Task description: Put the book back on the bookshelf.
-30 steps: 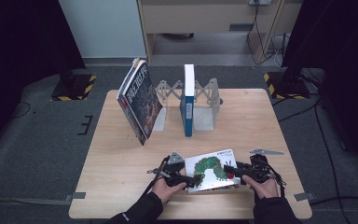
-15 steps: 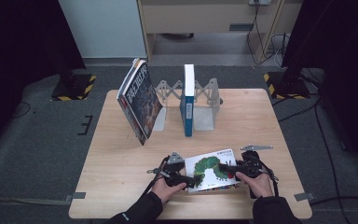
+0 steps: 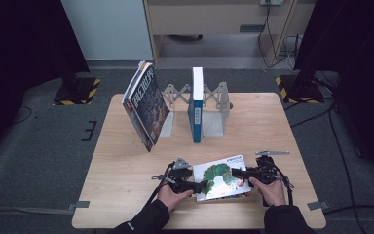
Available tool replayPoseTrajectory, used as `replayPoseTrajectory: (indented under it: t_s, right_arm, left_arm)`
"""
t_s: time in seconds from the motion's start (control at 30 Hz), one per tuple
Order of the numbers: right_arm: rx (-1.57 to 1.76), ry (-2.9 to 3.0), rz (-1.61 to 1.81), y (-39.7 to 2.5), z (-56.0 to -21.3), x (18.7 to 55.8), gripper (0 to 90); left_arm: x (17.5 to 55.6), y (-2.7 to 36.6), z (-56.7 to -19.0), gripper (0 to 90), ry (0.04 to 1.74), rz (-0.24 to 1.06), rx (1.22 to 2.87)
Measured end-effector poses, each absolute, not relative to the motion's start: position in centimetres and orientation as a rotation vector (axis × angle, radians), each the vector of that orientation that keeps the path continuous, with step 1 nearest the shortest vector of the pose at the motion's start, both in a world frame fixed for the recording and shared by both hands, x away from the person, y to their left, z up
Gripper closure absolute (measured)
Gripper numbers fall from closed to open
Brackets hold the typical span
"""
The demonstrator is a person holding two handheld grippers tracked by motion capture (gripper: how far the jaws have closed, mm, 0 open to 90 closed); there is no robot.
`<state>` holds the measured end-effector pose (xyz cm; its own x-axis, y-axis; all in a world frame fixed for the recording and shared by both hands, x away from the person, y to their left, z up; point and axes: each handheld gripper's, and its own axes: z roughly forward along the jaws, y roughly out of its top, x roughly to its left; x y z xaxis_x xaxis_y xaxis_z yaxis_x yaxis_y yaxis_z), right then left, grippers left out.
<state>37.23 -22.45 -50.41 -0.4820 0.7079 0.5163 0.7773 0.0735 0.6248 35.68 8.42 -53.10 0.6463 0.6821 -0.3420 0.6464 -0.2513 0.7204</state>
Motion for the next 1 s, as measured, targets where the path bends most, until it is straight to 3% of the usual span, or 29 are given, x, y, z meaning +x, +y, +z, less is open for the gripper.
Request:
replayPoseTrajectory:
  t_s: [0.37,1.0]
  right_arm:
    - [-1.492,-2.149,-1.512,-23.0,-49.5,37.1,78.7]
    - [-1.282,-2.109,-1.744,-22.8,-47.5,36.2,86.3]
  left_arm:
    - [35.8,8.7,-52.8,15.9,1.035,0.01,1.938]
    - [36.4,9.0,-53.3,7.8,0.996,-0.133,1.901]
